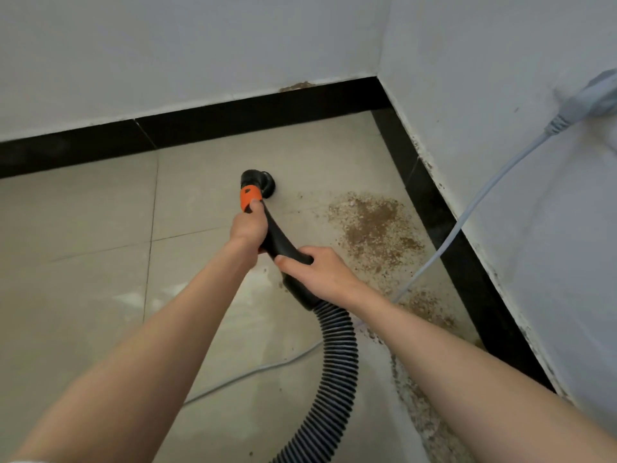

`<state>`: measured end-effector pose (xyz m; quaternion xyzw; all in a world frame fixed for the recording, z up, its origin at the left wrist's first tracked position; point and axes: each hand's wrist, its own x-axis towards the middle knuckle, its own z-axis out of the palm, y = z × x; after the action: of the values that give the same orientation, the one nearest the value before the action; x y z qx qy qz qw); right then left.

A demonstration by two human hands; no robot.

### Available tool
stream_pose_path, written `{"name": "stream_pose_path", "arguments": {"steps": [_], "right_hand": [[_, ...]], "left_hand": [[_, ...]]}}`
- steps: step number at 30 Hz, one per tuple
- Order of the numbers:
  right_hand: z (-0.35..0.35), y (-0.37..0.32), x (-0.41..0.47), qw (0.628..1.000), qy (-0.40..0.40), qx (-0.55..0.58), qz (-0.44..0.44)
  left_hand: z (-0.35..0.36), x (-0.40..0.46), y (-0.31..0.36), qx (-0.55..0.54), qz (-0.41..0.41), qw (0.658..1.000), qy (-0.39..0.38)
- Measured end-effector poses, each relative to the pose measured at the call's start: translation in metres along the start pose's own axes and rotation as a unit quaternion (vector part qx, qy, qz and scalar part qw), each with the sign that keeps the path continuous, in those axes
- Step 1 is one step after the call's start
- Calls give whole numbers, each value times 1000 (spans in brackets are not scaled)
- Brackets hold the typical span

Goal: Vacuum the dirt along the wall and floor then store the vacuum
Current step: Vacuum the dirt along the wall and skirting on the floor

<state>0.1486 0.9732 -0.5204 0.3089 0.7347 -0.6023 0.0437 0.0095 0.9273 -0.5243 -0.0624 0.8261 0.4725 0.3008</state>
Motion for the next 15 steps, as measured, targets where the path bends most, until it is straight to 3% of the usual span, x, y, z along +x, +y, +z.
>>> {"name": "stream_pose_path", "arguments": {"steps": [7,15], "right_hand": [[39,9,-17,994,-65,-86,-24],[26,14,-31,982,-36,-185,-27]], "left_hand": [[-47,-21,-59,-82,-56,993,64],[-32,-29,-67,-135,-64,989,18]]}}
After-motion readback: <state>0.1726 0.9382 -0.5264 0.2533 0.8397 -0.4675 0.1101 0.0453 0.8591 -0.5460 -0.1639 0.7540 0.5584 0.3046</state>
